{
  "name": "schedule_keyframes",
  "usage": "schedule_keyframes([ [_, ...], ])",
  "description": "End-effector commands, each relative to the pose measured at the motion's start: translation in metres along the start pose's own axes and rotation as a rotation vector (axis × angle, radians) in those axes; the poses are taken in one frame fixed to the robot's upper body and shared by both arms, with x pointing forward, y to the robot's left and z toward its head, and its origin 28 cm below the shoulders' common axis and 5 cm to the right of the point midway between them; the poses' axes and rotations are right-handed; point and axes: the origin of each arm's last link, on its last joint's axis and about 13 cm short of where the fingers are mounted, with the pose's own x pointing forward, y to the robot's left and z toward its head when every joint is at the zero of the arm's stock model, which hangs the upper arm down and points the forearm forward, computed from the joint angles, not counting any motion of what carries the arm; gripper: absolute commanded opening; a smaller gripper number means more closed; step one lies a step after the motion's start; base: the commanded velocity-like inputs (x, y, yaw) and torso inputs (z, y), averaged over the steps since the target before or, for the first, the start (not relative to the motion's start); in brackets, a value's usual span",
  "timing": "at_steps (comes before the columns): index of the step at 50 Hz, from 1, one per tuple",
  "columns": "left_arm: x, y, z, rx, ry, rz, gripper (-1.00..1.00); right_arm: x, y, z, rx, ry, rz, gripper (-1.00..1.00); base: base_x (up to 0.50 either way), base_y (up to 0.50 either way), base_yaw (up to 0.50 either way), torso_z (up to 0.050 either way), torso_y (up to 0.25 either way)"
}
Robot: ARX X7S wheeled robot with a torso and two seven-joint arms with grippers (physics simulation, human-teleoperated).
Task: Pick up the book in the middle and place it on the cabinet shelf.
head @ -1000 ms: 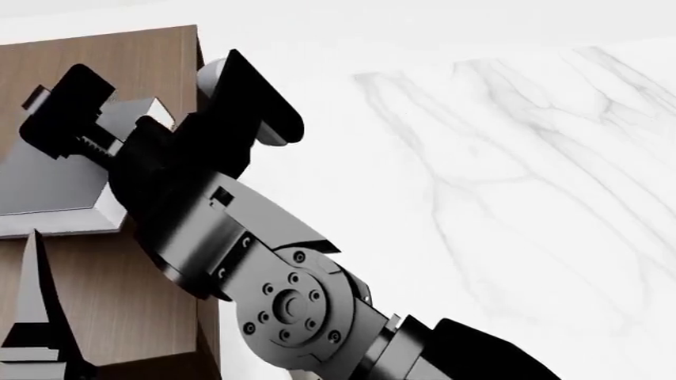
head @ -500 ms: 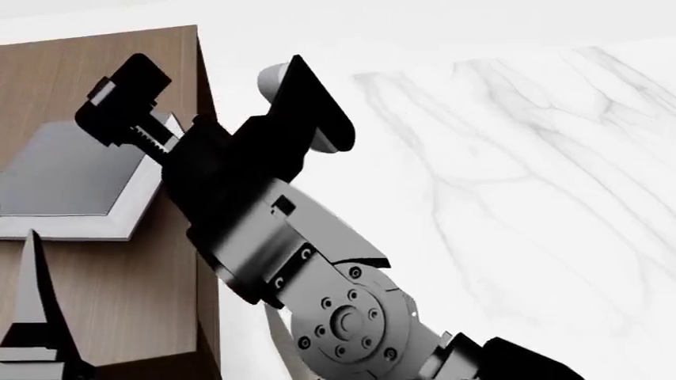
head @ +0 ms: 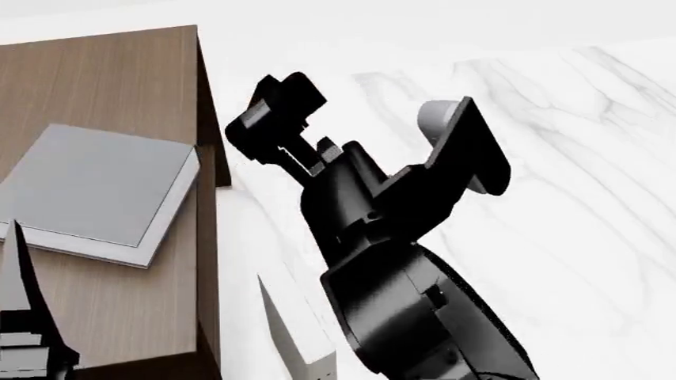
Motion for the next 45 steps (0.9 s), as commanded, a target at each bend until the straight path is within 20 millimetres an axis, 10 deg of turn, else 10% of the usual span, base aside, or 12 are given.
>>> schedule_keyframes([
  [1,0.034,0.001,0.022,0.051,-0.109,0.022,1.00,-0.046,0.005,0.040,-0.144,-0.347,0.045,1.00,0.00,0.00,0.00,0.000,0.000],
  [8,0.102,0.006,0.110,0.206,-0.392,0.038,1.00,-0.055,0.058,0.099,-0.492,-0.534,0.171,1.00,0.00,0.00,0.00,0.000,0.001],
  [22,0.204,-0.001,0.182,0.263,-0.492,0.036,1.00,-0.037,0.120,0.167,-0.710,-0.698,0.072,1.00,0.00,0.00,0.00,0.000,0.000],
  [45,0.234,-0.018,0.200,0.218,-0.495,0.027,1.00,-0.039,0.135,0.174,-0.817,-0.755,0.050,1.00,0.00,0.00,0.00,0.000,0.000],
])
